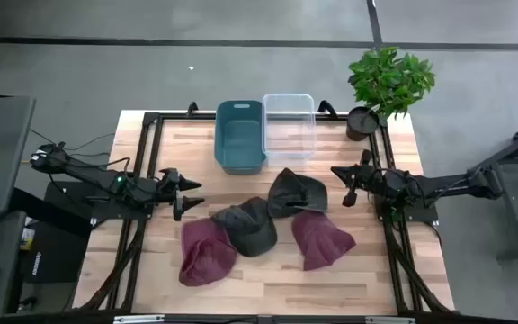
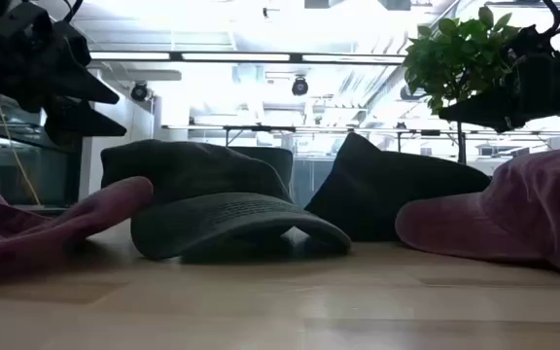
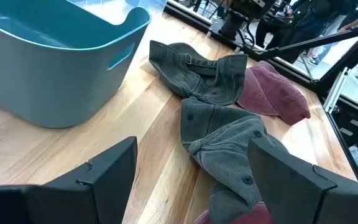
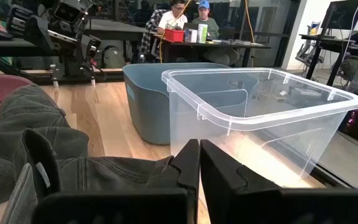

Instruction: Pick & Place hat

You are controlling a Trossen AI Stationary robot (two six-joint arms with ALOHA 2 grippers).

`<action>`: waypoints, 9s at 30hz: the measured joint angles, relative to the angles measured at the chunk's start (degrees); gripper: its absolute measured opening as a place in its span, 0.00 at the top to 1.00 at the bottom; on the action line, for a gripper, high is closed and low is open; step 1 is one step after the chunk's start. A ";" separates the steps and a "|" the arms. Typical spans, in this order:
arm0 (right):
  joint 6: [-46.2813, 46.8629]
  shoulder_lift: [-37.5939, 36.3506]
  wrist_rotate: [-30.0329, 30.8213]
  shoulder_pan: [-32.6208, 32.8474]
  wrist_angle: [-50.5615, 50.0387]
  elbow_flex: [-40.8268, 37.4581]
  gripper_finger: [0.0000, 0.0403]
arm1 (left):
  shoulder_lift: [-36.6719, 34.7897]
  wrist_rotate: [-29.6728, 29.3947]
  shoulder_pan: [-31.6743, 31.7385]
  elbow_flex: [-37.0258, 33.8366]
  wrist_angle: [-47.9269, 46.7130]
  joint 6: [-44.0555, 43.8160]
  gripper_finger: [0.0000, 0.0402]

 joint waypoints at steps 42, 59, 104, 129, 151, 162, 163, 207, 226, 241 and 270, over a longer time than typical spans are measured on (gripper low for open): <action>0.00 0.00 0.02 -0.02 0.00 0.00 0.99 | 0.00 0.00 -0.02 -0.01 0.01 -0.01 0.27; 0.00 0.00 0.00 0.00 0.00 -0.02 0.99 | 0.00 0.00 -0.02 -0.01 -0.01 0.01 0.27; 0.00 0.00 0.00 -0.02 0.00 0.00 0.98 | 0.01 2.54 -0.01 0.01 0.01 0.04 0.27; 0.00 0.00 0.00 -0.02 0.02 -0.02 0.98 | 0.00 4.11 0.00 -0.01 14.57 -3.03 0.27; 0.00 0.00 0.00 0.00 0.00 -0.02 0.98 | 0.00 19.71 -0.02 0.00 13.88 -1.65 0.27; 0.00 0.00 0.02 0.00 0.01 -0.01 0.99 | 0.00 24.53 0.00 -0.01 13.72 -7.65 0.27; 0.00 0.00 0.00 0.00 0.00 -0.02 0.99 | 0.00 25.68 -0.02 -0.01 13.75 -7.30 0.27; 0.00 0.00 0.00 0.00 0.02 -0.01 0.99 | 0.37 31.05 0.00 16.25 9.01 -45.97 0.27; 0.00 0.00 0.02 -0.02 0.00 -0.02 0.99 | 2.30 28.75 0.00 24.40 -32.29 -75.35 0.27; 0.00 0.00 0.01 -0.01 0.01 -0.01 0.98 | 21.44 30.08 0.00 34.63 -52.31 -86.72 0.27; 0.02 0.00 0.01 -0.02 0.02 -0.01 0.98 | 43.96 28.09 -14.36 34.65 -41.54 -104.97 0.27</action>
